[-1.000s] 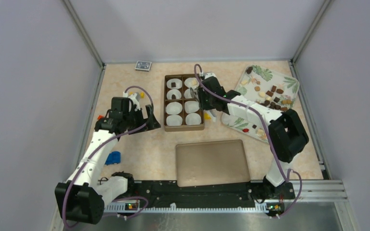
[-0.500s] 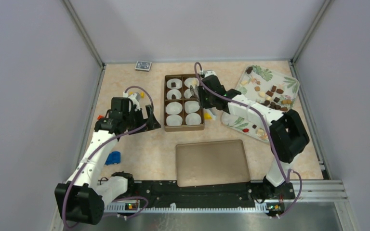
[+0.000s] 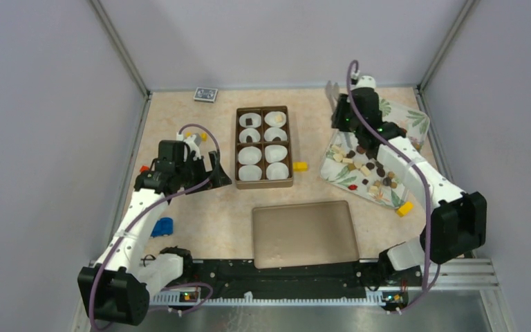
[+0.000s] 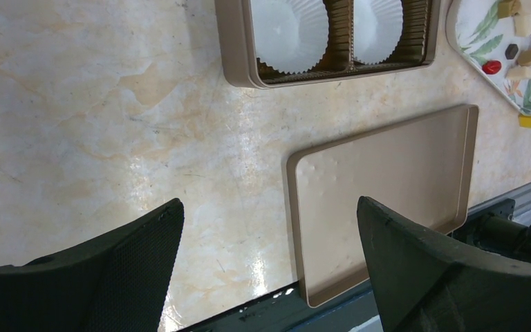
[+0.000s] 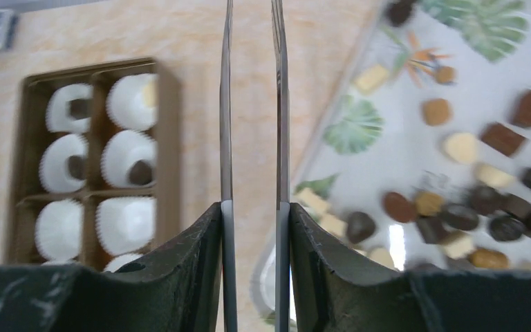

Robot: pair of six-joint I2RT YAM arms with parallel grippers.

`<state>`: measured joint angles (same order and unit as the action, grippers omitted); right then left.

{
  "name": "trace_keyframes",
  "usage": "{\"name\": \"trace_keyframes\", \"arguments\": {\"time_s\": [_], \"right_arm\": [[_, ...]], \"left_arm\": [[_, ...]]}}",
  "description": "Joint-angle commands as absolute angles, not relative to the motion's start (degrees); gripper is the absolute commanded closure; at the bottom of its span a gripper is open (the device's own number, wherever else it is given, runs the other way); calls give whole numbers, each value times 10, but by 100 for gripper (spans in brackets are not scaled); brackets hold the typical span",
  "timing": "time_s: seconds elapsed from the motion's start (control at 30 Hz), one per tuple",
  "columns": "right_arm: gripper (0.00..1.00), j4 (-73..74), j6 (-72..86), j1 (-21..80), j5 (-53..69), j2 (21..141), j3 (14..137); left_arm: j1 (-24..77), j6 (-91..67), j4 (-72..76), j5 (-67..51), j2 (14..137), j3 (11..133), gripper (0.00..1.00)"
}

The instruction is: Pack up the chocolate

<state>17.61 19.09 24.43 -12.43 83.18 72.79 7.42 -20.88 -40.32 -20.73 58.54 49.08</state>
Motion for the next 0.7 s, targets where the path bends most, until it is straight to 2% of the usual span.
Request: {"name": "trace_keyframes", "arguments": {"time_s": [0.0,0.3,0.67], "right_arm": [[65,169,192,175,-102,803,682],[63,170,175,144,-129,806,625],[62,167,177,126,-130,905,665]], "left_arm": [[73,-228,-389,-247,572,506,1],[73,-239,-370,-284,583,499,1],[73,-224,-376,-275,588,513,1]]}}
